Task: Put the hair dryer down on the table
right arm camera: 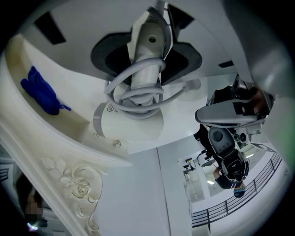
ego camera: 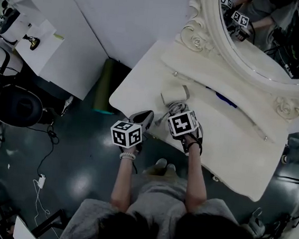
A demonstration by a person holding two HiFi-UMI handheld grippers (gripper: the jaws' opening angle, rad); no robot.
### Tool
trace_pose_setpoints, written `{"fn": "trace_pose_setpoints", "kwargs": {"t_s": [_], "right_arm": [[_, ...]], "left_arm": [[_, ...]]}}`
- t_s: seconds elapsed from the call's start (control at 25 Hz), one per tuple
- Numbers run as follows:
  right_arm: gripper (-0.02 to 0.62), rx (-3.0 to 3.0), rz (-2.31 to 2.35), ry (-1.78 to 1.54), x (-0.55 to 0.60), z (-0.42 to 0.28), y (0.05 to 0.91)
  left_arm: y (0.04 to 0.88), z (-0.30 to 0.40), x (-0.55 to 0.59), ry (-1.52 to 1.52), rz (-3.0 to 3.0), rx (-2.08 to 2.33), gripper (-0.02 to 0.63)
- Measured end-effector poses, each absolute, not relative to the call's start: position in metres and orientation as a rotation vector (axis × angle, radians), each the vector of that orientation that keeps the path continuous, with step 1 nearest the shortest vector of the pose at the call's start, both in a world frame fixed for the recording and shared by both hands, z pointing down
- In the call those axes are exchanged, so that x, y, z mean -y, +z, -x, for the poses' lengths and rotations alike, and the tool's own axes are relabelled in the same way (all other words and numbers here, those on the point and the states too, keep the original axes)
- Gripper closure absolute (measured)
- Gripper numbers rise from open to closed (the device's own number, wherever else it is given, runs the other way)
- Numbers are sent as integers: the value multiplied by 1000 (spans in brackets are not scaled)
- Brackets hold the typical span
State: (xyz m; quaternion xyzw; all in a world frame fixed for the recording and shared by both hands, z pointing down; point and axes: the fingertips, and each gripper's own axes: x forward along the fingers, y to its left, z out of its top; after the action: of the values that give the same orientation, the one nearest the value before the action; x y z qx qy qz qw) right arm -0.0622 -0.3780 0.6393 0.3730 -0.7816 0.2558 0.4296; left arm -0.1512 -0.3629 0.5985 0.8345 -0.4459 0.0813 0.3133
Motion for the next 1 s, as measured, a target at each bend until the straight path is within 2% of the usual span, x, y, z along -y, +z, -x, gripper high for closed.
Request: {"fn": "trace_pose_setpoints", "kwargs": {"t_s": [0.6, 1.0], "right_arm": [[390, 1894, -968, 626, 376, 60, 646], [345, 1959, -1087, 608, 381, 61, 638]], "left_arm": [[598, 151, 358, 218, -2212, 1161, 601], [591, 149, 350, 208, -2235, 1153, 601]]}}
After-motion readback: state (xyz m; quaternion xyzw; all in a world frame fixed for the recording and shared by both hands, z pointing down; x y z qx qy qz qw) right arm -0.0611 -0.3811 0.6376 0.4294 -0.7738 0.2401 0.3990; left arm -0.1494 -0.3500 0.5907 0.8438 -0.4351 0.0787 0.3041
